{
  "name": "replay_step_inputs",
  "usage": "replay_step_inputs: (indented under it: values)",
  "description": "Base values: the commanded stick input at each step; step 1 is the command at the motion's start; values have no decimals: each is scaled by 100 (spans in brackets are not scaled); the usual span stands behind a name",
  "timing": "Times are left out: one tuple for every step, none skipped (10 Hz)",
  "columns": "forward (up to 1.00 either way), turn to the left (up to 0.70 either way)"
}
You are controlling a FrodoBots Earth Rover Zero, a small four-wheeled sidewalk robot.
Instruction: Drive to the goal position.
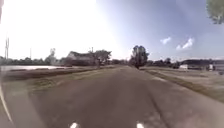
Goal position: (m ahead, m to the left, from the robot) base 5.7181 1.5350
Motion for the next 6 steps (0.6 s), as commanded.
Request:
replay_step_inputs:
  values:
    - [70,0]
    - [70,0]
    - [70,0]
    - [70,0]
    - [70,0]
    - [70,0]
